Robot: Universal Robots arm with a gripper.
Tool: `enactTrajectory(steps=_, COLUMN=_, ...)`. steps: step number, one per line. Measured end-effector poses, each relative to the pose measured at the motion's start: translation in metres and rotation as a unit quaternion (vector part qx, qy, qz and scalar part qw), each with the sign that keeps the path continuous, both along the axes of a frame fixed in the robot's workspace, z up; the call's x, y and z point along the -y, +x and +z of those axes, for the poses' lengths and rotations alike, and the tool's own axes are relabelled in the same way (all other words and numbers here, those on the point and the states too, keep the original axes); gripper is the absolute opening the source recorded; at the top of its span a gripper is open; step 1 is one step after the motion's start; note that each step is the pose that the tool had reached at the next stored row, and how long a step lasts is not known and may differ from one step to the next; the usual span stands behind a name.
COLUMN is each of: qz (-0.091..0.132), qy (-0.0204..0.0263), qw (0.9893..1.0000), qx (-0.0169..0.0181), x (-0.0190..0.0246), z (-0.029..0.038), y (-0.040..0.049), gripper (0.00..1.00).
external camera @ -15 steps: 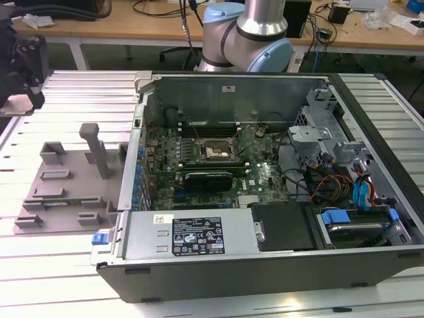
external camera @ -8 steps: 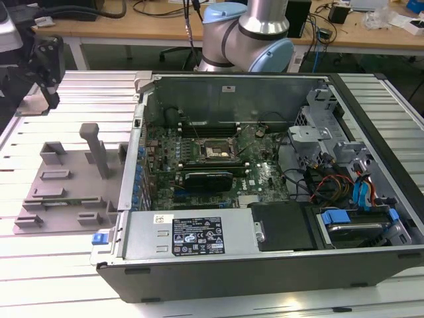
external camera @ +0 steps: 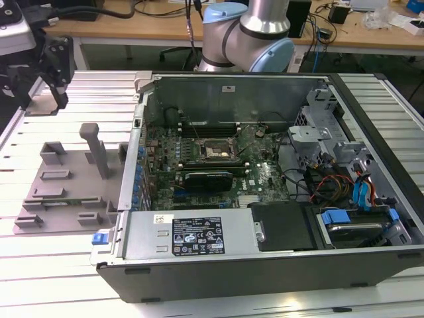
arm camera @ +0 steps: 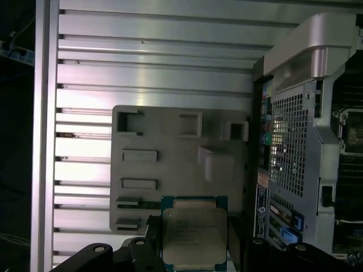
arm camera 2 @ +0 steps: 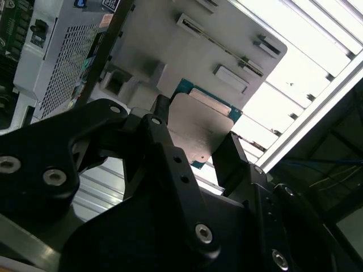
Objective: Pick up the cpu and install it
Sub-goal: 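Pick up the cpu and move it towards the insertion slot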
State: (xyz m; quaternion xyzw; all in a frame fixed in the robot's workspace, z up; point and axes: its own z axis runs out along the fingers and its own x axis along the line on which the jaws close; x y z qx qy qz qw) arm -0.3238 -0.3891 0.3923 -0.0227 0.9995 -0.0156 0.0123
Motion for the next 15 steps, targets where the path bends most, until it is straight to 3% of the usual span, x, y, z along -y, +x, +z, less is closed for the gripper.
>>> enactTrajectory(steps=11, qz=0.000, qy=0.0000, qw=1.0000, qx=-0.0004, x=0.0000, z=0.0000, y=0.0194, gripper=0.55)
enactTrajectory(steps=15, qz=0.000, qy=0.0000, qw=1.0000, qx=-0.0007, x=0.0000, z=-0.0001, y=0.0325, gripper=0.55)
